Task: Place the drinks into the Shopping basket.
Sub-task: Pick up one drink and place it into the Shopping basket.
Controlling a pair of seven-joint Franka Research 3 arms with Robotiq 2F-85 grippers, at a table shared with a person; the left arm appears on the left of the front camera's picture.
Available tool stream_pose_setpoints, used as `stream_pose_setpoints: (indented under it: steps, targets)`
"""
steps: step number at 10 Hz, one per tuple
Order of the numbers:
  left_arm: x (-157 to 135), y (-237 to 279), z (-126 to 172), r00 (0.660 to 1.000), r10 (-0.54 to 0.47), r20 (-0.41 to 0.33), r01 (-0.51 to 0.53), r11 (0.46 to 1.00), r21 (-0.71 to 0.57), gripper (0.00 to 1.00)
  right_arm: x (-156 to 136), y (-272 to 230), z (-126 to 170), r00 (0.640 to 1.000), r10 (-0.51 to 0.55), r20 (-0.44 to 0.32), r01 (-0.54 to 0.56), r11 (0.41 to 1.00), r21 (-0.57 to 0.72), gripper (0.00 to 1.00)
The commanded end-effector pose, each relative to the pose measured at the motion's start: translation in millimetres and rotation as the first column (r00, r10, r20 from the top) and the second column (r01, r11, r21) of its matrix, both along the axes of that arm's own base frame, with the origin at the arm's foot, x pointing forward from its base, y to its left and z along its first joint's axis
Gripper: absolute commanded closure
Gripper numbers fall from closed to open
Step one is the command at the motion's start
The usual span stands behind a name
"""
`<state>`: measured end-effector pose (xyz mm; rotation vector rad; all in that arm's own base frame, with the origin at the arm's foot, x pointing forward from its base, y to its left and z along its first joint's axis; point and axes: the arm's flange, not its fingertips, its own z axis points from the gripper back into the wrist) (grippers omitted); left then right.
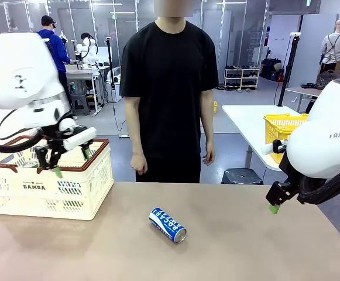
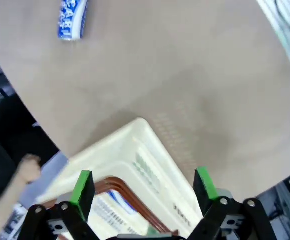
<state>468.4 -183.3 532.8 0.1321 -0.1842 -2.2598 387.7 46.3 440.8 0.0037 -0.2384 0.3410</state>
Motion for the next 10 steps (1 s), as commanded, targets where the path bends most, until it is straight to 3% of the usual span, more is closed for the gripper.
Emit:
stream_pose_setpoints:
  steps: [1, 2, 5, 10]
  targets:
    - [11, -55, 1, 0.994, -0.106, 0.009, 0.105, 0.993, 0.053, 0.00, -2, -2, -1, 1.000, 0.003, 0.000, -0.003, 1.000, -0.001, 0.00]
    - [21, -89, -7, 0.988, -0.155, -0.015, 0.156, 0.985, 0.073, 0.00, -2, -2, -1, 1.000, 0.003, 0.000, -0.003, 1.000, -0.001, 0.00]
    - [45, -166, -47, 0.982, -0.175, -0.069, 0.185, 0.969, 0.163, 0.00, -2, -2, -1, 1.000, 0.003, 0.000, -0.003, 1.000, -0.001, 0.00]
    - [59, -235, -83, 0.971, -0.218, -0.096, 0.228, 0.967, 0.111, 0.00, -2, -2, -1, 1.000, 0.003, 0.000, -0.003, 1.000, -0.001, 0.00]
